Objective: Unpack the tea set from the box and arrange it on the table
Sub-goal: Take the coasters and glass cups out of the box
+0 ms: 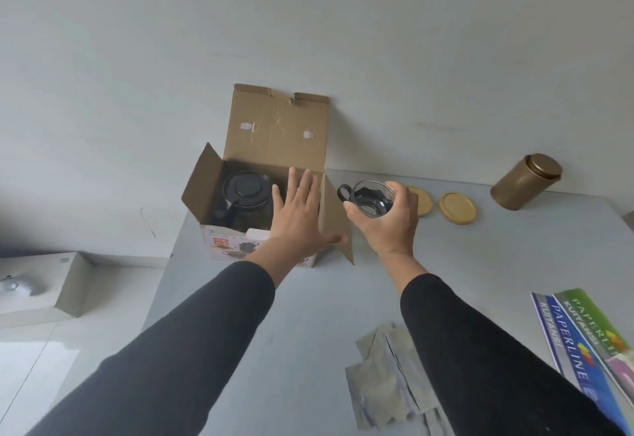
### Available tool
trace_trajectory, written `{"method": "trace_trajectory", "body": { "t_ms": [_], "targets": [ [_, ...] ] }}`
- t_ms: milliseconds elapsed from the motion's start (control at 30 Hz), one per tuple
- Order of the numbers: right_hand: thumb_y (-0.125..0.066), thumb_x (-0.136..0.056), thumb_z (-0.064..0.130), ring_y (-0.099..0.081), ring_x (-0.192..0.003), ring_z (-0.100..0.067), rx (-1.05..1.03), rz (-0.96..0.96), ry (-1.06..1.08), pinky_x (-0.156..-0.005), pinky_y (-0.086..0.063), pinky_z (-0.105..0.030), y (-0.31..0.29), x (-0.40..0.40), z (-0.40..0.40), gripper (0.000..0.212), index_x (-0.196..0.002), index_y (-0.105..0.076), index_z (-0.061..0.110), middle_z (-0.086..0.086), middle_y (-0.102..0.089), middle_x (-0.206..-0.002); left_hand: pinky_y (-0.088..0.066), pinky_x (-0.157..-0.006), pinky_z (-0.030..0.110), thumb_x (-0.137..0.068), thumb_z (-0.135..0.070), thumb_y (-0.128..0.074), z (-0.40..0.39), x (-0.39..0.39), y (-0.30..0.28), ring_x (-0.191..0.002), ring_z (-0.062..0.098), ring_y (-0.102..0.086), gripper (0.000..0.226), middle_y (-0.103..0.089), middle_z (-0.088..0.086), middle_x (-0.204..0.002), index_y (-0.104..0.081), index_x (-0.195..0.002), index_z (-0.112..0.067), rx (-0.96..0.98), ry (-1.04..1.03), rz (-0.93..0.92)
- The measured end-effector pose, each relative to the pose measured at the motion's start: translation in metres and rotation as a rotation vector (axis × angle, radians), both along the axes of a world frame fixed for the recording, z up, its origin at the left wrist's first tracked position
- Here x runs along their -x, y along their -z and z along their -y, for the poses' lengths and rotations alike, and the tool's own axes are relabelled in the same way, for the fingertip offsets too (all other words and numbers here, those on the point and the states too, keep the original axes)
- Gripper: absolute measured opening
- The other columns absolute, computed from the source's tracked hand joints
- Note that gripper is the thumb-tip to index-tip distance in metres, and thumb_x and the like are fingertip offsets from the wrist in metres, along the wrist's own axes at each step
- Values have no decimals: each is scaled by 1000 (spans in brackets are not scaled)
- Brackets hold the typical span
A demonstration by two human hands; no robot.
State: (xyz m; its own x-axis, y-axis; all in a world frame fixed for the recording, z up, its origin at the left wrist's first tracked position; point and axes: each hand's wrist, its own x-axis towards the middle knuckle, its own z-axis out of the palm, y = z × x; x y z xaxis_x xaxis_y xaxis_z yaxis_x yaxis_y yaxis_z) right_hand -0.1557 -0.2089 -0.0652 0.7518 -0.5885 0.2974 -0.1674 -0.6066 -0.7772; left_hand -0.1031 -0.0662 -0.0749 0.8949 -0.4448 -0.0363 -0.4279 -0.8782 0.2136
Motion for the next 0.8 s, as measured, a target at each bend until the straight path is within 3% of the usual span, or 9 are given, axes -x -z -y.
{"method": "trace_trajectory", "body": {
  "t_ms": [100,300,467,600,800],
  "targets": [
    [-89,-55,35,-52,-96,-9,-61,12,45,-80,-33,-5,5,15,35,76,-117,-53,11,-2,-54,-116,7,-117,50,-73,-76,-52,42,18,7,-144,27,25,121,15,4,-160,8,-152,-7,44,42,-22],
    [-89,-55,38,-56,-94,-7,-164,-30,170,-83,-41,-14,30,46,121,78,-119,-50,15,1,-58,-116,6,-119,46,-79,-73,-48,117,51,55,-143,29,27,115,19,6,-159,12,-151,-6,-5,78,-182],
    [-90,-54,35,-59,-98,-16,-210,-87,215,-84,-43,-17,72,62,188,80,-119,-49,13,-3,-57,-117,3,-119,47,-79,-73,-47,160,66,99,-144,29,26,115,18,8,-159,13,-151,-6,-40,-80,-373],
    [-91,-53,32,-57,-90,-13,-234,-133,213,-77,-38,-10,99,64,225,79,-116,-50,9,-4,-57,-114,5,-119,50,-76,-77,-48,182,70,119,-145,28,24,120,22,9,-158,16,-150,-6,-73,-203,-409],
    [-92,-51,35,-56,-94,-17,-222,-141,191,-82,-44,-21,123,50,258,82,-116,-49,8,-5,-54,-113,7,-115,55,-69,-83,-47,193,62,128,-144,24,27,126,27,7,-157,18,-150,-11,-92,-252,-434]
  ]
}}
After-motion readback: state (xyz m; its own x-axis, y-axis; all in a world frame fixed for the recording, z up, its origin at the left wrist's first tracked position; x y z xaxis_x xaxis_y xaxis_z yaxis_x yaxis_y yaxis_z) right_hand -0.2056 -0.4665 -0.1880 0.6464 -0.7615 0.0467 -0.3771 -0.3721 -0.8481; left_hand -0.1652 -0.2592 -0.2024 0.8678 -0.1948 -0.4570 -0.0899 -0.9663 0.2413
